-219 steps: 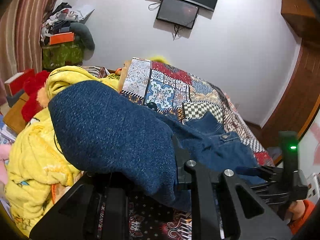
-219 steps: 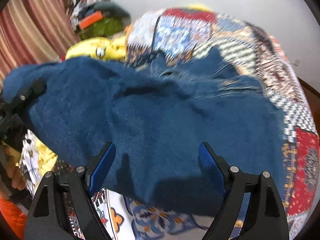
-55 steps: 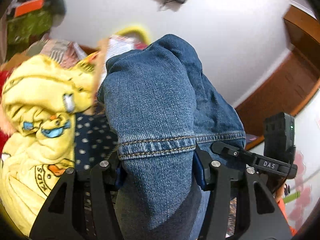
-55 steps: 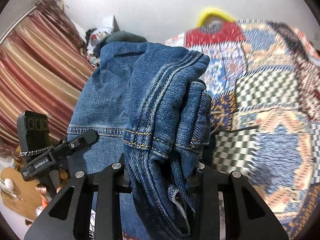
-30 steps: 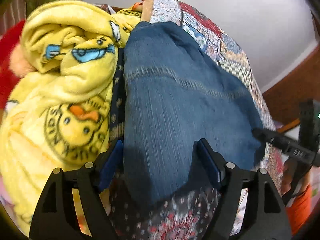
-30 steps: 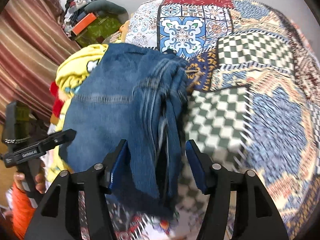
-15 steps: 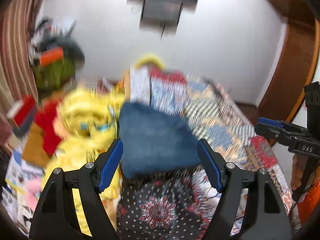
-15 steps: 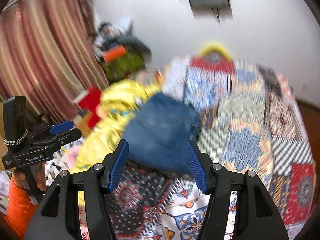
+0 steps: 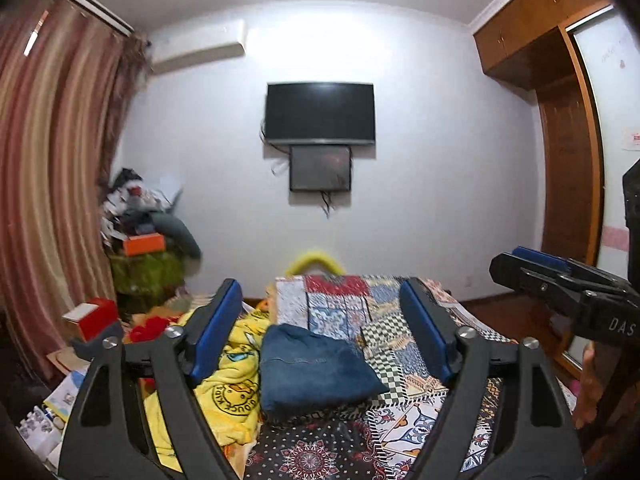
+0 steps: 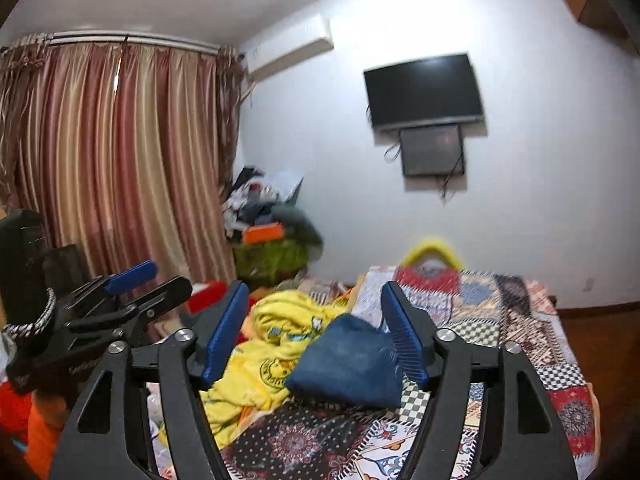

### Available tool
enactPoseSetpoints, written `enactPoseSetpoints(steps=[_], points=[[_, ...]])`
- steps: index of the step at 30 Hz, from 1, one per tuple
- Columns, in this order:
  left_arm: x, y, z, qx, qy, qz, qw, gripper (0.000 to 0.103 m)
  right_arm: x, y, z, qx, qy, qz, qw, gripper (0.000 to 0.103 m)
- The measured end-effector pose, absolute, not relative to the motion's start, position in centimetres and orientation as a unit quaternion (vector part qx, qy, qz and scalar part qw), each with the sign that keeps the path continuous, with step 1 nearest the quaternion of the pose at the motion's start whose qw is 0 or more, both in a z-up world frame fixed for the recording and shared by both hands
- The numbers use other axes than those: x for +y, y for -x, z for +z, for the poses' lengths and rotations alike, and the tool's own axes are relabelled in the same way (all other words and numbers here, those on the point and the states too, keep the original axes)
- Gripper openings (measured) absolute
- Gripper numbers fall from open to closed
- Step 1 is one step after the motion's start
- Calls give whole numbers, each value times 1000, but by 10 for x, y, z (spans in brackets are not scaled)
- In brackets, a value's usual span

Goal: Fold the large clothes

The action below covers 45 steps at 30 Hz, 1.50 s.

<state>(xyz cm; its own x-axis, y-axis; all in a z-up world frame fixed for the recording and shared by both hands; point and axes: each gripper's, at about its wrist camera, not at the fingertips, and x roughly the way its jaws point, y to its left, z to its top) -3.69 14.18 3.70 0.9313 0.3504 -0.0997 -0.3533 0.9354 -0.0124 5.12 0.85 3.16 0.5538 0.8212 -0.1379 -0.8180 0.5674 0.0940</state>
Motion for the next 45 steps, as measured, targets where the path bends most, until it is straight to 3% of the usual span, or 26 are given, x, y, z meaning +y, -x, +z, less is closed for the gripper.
enactPoseSetpoints(steps=[5, 9, 45], points=[[132, 41, 30, 46, 12, 197, 979, 102, 7, -46, 23, 76, -17, 441, 894, 87], [130, 44, 30, 47, 18, 197, 979, 102, 3, -48, 24, 75, -17, 421, 904, 103], [132, 46, 23, 52, 25, 194, 979, 103, -7, -40, 24, 84, -5, 401, 912, 103]])
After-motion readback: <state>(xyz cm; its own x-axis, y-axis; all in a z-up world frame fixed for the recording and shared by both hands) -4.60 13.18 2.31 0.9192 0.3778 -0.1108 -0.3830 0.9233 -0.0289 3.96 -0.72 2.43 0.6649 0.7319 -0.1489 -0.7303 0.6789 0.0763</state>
